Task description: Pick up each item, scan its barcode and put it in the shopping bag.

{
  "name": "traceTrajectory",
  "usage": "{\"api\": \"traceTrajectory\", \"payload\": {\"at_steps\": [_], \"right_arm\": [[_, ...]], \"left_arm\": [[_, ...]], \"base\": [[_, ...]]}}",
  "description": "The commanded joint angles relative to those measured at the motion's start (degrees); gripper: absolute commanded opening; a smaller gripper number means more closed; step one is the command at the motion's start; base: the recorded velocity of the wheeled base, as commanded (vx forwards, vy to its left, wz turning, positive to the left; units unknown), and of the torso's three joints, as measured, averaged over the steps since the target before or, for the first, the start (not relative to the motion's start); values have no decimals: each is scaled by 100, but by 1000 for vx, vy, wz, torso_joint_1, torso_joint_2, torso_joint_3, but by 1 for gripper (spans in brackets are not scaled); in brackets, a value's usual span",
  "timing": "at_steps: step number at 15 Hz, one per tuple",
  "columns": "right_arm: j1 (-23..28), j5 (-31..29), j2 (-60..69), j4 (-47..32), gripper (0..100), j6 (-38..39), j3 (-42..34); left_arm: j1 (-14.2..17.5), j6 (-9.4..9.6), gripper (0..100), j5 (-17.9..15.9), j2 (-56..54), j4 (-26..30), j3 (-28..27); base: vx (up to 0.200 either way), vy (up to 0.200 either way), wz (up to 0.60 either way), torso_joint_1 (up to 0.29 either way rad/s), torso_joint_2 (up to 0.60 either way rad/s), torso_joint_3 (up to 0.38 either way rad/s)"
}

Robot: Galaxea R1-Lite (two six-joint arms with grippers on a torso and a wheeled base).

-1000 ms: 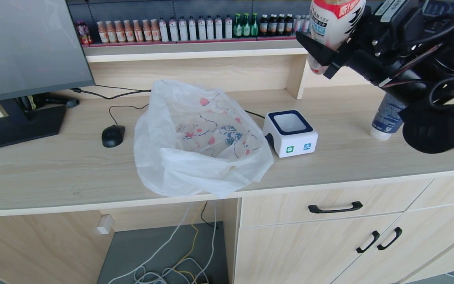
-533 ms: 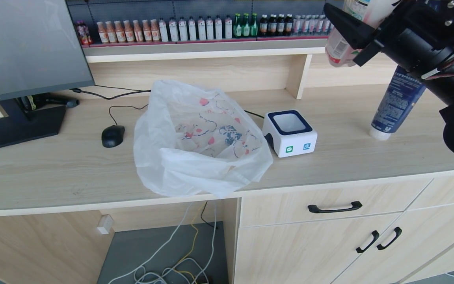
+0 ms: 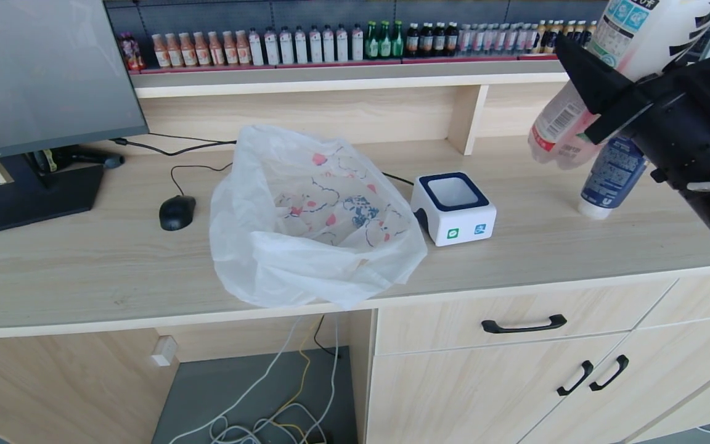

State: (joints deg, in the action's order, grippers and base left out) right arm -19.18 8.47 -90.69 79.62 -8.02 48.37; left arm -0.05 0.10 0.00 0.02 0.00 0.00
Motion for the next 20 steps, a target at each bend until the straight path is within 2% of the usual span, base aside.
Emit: {"api": "traceTrajectory", "payload": {"at_steps": [1, 3, 8, 15, 20], "right_arm": [[-34, -285, 200, 10, 0, 152, -302], [-34, -689, 192, 1, 0, 415, -416], [-42, -724, 148, -87, 0, 415, -513], [-78, -689, -37, 309, 0, 415, -829], [-78, -707, -169, 318, 0, 407, -742]], "left_arm": [[-4, -1, 100, 0, -2, 0, 0], [-4, -1, 100, 0, -2, 0, 0], [-4, 17, 100, 0, -2, 0, 0], [-4, -27, 100, 0, -2, 0, 0], [-4, -45, 100, 0, -2, 0, 0]], "base": [[0, 0, 0, 0, 0, 0], [0, 0, 0, 0, 0, 0], [0, 0, 0, 0, 0, 0], [0, 200, 0, 3, 3, 0], [0, 200, 0, 2, 2, 2]]}}
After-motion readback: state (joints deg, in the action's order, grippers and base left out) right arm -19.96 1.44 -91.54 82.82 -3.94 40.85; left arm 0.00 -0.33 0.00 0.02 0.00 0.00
